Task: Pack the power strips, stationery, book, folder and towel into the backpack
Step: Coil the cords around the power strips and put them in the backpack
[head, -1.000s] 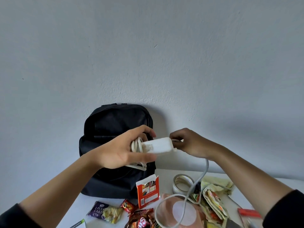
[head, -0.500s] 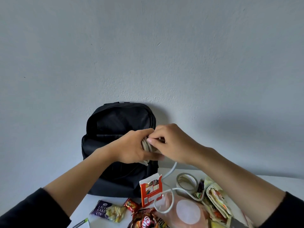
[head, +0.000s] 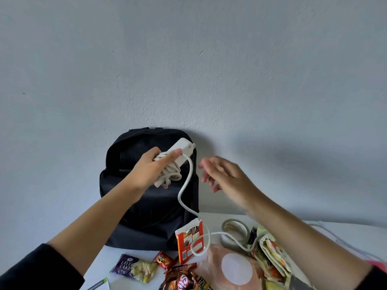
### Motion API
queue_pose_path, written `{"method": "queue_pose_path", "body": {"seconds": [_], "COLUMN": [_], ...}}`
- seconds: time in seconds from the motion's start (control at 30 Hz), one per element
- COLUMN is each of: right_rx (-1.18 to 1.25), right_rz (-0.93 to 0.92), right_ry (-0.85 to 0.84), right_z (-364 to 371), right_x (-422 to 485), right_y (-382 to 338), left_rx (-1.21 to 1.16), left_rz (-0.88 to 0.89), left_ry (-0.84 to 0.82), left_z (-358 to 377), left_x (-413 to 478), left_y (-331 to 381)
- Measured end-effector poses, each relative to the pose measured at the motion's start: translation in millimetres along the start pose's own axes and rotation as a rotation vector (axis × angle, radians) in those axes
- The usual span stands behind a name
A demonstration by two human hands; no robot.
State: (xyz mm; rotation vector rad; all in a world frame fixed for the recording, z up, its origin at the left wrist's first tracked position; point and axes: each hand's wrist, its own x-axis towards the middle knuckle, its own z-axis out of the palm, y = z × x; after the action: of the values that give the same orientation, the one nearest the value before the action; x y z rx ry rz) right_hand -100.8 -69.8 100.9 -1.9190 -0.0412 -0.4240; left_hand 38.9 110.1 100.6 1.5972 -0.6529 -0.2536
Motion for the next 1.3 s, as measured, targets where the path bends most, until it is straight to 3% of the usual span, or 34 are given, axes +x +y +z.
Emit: {"method": "queue_pose_path", "body": {"seconds": [0.17, 0.4, 0.6, 0.77, 1.03, 1.3], "right_rx": [-0.057, 0.275, 0.295, 0.224, 0.352, 0.348], "right_rz": [0.033, 0.09, 0.06, -0.052, -0.036, -0.071], "right_ry": [-0.076, -0.251, 0.012, -0.103, -0.075, -0.096], "right_z": [16.4, 10.1, 4.9, -7.8, -14.2, -4.4], "right_x": [5.8, 0.4, 8.7, 14.1, 20.0, 21.3], "right_y": [4.3, 4.2, 9.1, -7.4, 7.2, 20.1], "left_rx": [0.086, -0.162, -0.28, -0.219, -0.246, -0.348], "left_rz": [0.035, -0.024, -0.089, -0.149, -0.151, -0.183], "left_ry": [-0.012, -0.066, -0.16, -0.256, -0.51, -0.367], "left_z": [20.3, 12.1, 13.5, 13.1, 20.7, 25.8], "left_x": [-5.8, -10.8, -18.5, -23.6, -26.2, -16.7], "left_y": [5.2, 10.3, 20.5, 25.8, 25.6, 25.6]}}
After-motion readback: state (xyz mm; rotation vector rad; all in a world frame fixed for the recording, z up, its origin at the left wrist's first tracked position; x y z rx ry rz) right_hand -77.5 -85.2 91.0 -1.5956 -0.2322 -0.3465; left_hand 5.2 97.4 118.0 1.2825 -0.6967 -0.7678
